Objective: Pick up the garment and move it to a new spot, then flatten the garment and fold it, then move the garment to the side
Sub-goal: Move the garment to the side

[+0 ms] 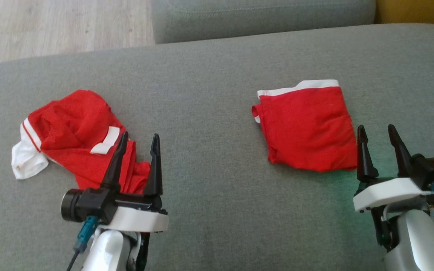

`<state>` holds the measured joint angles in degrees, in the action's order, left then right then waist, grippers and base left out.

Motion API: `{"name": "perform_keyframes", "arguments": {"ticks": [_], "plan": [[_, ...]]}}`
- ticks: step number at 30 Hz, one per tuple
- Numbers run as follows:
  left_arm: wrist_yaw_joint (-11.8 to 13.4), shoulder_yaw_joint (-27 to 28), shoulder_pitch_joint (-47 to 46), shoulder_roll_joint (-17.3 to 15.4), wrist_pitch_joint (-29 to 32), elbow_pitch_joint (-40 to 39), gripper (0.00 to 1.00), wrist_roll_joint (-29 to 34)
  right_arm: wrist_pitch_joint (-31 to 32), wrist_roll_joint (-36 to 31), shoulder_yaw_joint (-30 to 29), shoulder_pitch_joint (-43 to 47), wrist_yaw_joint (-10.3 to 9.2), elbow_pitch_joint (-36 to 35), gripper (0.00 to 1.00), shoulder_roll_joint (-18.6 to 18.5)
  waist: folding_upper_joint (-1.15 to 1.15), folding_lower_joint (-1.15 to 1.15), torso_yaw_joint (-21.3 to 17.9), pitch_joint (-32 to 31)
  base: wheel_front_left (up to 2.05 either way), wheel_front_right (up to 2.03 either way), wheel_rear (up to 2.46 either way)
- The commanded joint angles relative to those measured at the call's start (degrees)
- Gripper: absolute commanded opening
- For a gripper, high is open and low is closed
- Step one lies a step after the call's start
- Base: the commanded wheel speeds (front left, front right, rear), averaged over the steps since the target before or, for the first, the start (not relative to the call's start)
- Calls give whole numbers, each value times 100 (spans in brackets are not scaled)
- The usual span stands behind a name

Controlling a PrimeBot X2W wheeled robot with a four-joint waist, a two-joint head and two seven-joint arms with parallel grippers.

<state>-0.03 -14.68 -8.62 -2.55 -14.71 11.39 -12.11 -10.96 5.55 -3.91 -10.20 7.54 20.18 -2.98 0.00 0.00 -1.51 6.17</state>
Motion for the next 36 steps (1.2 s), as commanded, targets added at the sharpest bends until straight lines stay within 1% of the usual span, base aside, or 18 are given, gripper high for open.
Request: {"name": "perform_keyframes", "arguments": {"ticks": [1,4,7,12,14,18,24,25,26,31,36], "plan": [[-19,168,-224,-32,-29,-183,100,12,54,-3,121,-159,-5,-230,100,9,0,0,45,80,0,0,0],[-33,146,-300,-32,-29,-211,100,34,232,-20,35,-299,-5,-231,100,9,0,0,108,241,0,0,0],[-59,110,-394,-32,-29,-219,100,56,525,31,-191,-570,-5,-51,100,10,0,0,195,455,0,0,0],[-92,-8,-572,-32,-29,-198,100,59,1000,-103,-424,-1140,-5,533,100,10,0,0,379,757,0,0,0],[-91,-26,-601,-32,-29,-192,100,56,1068,-119,-472,-1245,-5,663,100,10,0,0,412,797,0,0,0],[-91,-54,-679,-32,-29,-175,100,50,1303,-220,-657,-1596,-5,1174,100,10,0,0,501,906,0,0,0],[-84,-59,-727,-32,-29,-168,100,58,1861,-317,-629,-1999,-5,1966,100,10,0,0,528,973,0,0,0],[-85,-54,-741,-32,-29,-162,100,61,1916,-329,-581,-2056,-5,2047,35,10,0,0,525,971,0,0,0],[-86,-46,-756,-32,-29,-159,100,65,1929,-360,-502,-2109,-5,2093,0,-6,0,0,518,967,0,0,0],[-85,15,-758,-32,-29,-176,100,90,1699,-531,-74,-2297,-5,2057,0,-288,0,0,427,889,0,0,0],[-77,29,-724,-32,-29,-198,100,78,1599,-710,369,-2379,-5,1859,0,-893,0,0,351,817,0,0,0]]}}
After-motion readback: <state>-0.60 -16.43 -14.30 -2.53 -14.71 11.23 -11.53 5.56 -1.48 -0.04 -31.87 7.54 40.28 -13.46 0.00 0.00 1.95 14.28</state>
